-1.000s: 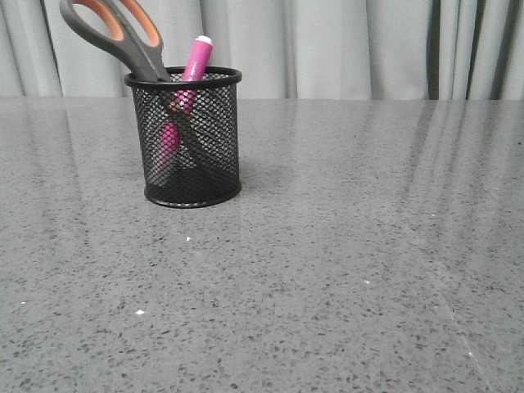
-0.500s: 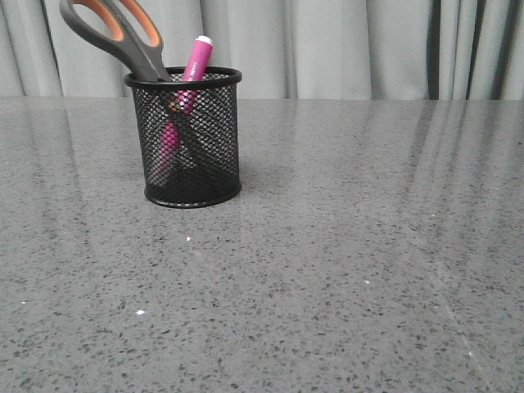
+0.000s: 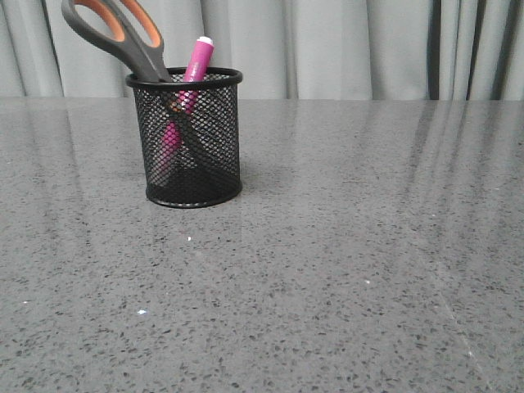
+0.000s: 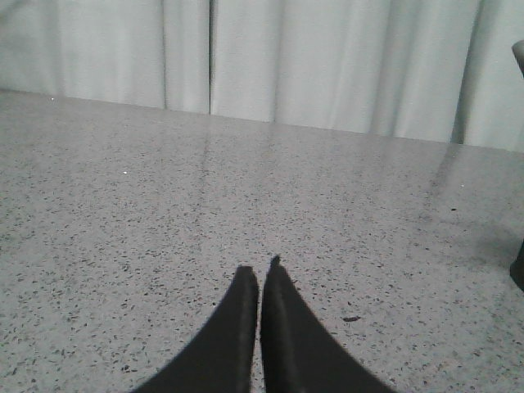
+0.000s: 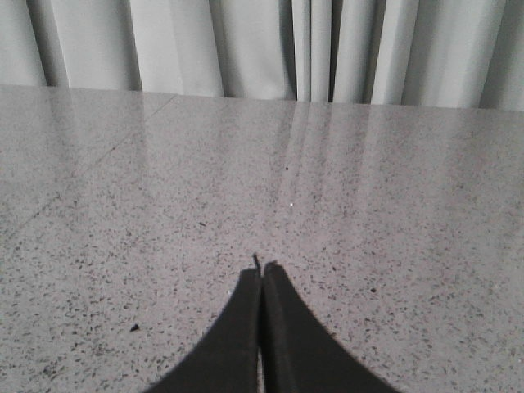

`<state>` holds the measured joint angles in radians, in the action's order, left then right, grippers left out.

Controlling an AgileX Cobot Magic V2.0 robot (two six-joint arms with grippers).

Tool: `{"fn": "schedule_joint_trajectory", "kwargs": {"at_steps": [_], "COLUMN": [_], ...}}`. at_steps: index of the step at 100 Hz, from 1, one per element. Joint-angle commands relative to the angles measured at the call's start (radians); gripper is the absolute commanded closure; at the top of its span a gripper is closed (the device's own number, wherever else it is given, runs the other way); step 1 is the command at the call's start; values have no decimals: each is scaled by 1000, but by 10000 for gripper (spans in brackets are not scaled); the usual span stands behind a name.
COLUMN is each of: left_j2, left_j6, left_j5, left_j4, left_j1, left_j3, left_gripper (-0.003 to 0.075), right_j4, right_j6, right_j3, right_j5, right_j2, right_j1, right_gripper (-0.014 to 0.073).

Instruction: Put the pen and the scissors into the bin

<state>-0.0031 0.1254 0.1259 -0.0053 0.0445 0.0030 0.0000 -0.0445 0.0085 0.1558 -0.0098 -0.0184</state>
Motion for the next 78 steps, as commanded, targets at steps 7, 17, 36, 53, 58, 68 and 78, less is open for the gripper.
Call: {"fn": "schedule_joint_trajectory", "kwargs": {"at_steps": [7,17,36,53,58,68,78], "left_j2": [-27,-27,-27,-27,-27,-27,-27], "left_j6": [6,6,6,6,6,6,6], "left_j5": [-76,-76,-76,-76,-76,-76,-76], "left_j4": [-8,-8,-8,-8,-8,-8,-8], "left_j1": [4,4,4,4,4,4,4], "left_j3": [22,22,22,22,22,22,22], "left_gripper": [742,742,741,742,741,741,741], "right_j4": [-7,-7,-7,-7,-7,-7,-7], "right_j6": [-13,-13,-13,-13,-13,-13,-13], "right_j3": [19,19,19,19,19,19,19], "right_j5": [-37,-30,-33,-33,-33,-33,-33], "right_j2": [-19,-19,-19,-19,-19,-19,-19], "right_j1": [0,0,0,0,0,0,0], "right_gripper": [669,669,669,669,669,669,669]}}
